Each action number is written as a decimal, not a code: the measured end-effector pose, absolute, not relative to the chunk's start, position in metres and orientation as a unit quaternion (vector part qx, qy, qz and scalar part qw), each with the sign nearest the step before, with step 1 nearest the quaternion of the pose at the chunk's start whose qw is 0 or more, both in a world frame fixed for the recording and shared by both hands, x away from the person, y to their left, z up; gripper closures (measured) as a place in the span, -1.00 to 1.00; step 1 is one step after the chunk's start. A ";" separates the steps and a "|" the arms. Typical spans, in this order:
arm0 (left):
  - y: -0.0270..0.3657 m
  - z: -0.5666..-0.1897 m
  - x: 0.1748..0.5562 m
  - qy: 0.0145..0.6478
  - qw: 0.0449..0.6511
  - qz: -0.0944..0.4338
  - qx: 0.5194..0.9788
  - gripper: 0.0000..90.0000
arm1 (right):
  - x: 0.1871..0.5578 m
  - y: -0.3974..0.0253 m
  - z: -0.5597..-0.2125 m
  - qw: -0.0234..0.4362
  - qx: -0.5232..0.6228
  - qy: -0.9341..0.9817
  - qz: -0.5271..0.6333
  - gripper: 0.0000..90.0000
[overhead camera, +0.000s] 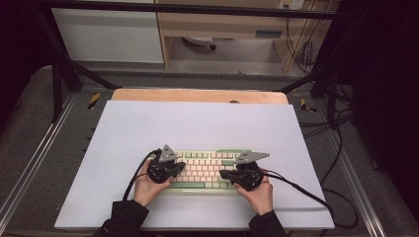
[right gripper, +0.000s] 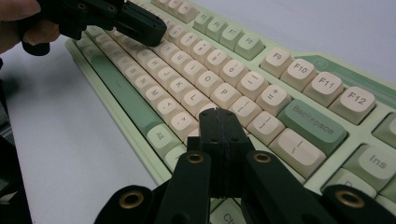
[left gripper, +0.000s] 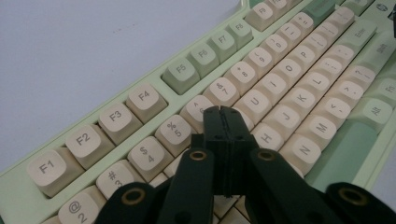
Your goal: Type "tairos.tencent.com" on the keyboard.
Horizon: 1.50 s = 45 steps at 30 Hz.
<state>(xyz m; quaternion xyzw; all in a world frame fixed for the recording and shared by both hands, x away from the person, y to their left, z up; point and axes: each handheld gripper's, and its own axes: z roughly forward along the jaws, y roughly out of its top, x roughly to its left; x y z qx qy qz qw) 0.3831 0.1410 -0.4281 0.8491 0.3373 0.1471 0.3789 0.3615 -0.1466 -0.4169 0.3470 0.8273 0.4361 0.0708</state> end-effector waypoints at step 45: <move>0.180 -0.414 0.368 0.353 0.400 0.155 0.832 0.99 | 0.360 -0.148 -0.415 0.073 0.343 0.828 0.438 1.00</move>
